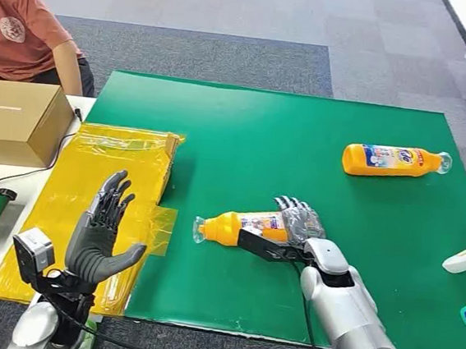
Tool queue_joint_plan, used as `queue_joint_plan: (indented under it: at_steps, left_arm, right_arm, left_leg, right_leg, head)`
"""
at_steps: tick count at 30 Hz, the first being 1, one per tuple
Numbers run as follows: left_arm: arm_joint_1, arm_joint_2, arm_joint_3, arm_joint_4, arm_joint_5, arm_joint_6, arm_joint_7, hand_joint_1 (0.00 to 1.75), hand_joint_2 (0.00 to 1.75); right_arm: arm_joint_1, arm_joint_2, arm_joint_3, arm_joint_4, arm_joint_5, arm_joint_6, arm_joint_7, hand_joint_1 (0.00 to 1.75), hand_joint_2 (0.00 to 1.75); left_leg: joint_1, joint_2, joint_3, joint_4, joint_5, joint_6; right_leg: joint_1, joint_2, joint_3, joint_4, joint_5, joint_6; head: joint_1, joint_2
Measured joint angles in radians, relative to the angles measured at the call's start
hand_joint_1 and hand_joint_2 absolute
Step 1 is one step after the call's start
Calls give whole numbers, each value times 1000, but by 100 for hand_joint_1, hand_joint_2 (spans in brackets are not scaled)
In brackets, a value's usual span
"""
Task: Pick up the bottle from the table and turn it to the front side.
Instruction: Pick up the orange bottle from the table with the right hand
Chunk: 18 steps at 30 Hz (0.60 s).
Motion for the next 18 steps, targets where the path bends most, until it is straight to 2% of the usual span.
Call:
queue_joint_plan:
  at_steps: [12,15,18]
  left_arm:
    - [2,0,4,0,6,-11,-3,0,175]
    - [4,0,6,0,6,-11,-5,0,175]
    - [12,2,8,-1,6,-8,-11,0,175]
  right_arm:
    - [4,-10,14,-7,-100,-42,-17,175,175]
    - [25,-19,11,-44,-166,-54,-45,175,175]
    - [70,-24,-9,-112,-291,-73,-96,175,175]
  left_leg:
    - [0,0,0,0,0,0]
    - [0,0,0,0,0,0]
    - [0,0,0,0,0,0]
  right_leg:
    - [0,0,1,0,0,0]
    - [0,0,0,0,0,0]
    - [0,0,0,0,0,0]
  head:
    - [0,0]
    - [0,0]
    - [0,0]
